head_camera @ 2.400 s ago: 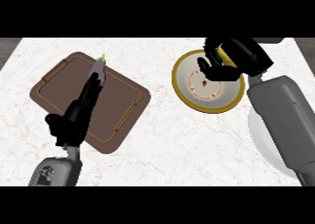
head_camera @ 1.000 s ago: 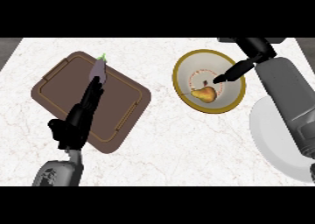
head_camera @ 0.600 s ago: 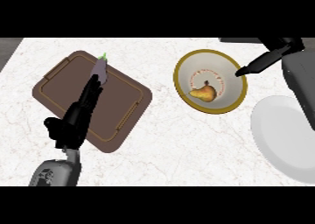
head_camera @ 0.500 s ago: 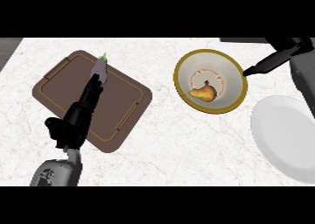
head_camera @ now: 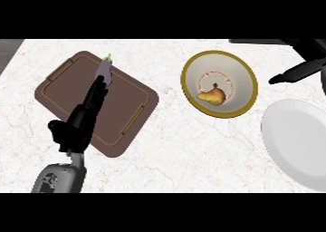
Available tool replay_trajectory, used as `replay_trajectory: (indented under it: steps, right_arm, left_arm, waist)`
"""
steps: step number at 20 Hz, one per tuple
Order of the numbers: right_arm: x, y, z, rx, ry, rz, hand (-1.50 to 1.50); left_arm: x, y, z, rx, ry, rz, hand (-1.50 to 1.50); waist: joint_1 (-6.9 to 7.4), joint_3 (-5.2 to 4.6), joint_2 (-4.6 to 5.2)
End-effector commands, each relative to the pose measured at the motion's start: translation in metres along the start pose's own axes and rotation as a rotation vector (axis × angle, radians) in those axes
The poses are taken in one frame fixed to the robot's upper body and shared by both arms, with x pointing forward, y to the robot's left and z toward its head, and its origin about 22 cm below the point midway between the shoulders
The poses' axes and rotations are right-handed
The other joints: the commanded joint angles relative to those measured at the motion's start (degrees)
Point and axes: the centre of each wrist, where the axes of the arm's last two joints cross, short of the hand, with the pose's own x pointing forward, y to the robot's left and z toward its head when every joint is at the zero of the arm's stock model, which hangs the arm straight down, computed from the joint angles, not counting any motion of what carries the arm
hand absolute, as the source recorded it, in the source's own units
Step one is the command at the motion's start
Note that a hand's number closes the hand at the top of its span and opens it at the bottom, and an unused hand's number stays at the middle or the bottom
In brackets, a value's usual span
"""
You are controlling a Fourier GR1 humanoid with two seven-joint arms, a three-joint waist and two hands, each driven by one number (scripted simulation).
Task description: Pick the pear from the plate and place it in the bowl
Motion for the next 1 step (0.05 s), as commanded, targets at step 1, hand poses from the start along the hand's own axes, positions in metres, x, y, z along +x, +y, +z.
replay_trajectory:
  steps: [1]
  right_arm:
    - [-0.0204,-0.0046,0.0304,0.134,-0.109,-0.127,-1.5]
  left_arm:
    - [0.0074,0.0029,-0.0073,0.019,-0.005,0.002,0.0]
  waist:
    - [-0.2,0.08,0.2]
